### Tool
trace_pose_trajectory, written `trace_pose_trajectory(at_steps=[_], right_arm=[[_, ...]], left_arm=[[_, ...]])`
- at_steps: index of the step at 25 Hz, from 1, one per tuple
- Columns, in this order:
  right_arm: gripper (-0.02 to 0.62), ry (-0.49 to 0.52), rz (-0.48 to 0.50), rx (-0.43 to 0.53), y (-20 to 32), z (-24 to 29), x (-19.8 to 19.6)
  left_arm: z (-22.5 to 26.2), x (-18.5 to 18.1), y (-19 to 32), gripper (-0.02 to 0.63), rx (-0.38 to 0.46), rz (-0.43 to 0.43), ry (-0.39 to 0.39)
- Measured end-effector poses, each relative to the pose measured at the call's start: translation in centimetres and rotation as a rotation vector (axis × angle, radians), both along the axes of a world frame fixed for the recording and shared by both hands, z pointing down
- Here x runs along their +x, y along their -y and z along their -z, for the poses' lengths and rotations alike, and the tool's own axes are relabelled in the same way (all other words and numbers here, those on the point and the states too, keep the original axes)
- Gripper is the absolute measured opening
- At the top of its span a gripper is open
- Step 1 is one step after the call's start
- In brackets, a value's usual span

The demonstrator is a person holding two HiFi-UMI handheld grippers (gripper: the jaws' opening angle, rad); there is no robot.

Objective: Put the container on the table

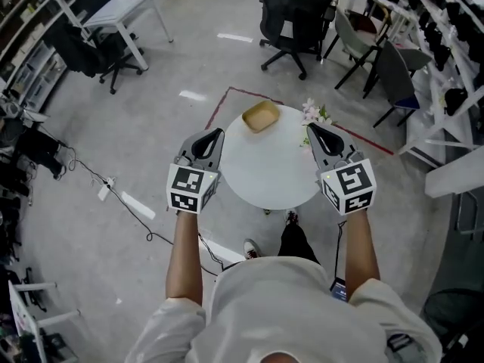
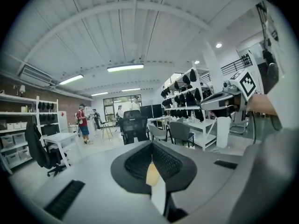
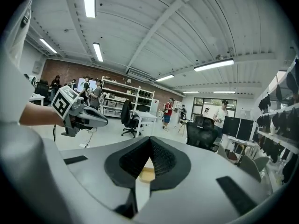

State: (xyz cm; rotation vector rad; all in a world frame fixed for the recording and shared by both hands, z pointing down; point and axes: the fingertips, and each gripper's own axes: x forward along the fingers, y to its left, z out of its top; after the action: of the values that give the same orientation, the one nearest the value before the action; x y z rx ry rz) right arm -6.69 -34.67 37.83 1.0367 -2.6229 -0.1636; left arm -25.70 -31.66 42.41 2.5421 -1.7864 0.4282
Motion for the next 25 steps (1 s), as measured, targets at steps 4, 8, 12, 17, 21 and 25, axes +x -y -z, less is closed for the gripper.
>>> trace_pose_trajectory(at_steps=[4,8,12,17,21,25], right_arm=[[0.014,0.018,0.017,0.043,-2.6,2.6,-0.6],[0.014,0.027,0.036,0.079,-4.7,4.3,-1.0],[0.014,0.020,0.047,0.094,-6.2,5.1,-1.8],[0.014,0.013,0.053,0.096,-6.8,5.2,-2.2],[0.014,0.007,0.053,0.094,-6.8,5.1,-2.3],[0.014,0.002,0.053,0.094,-7.1,5.0,-2.7]], left_arm=[[4.0,0.0,-3.6,0.018,0.065,0.008,0.013],[6.9,0.1,-6.7,0.018,0.120,0.017,0.026],[8.9,-0.2,-8.7,0.018,0.153,0.016,0.031],[9.3,-0.3,-9.6,0.018,0.164,0.019,0.042],[9.0,-0.4,-9.8,0.018,0.158,0.018,0.042],[8.8,-0.9,-10.0,0.018,0.156,0.023,0.044]])
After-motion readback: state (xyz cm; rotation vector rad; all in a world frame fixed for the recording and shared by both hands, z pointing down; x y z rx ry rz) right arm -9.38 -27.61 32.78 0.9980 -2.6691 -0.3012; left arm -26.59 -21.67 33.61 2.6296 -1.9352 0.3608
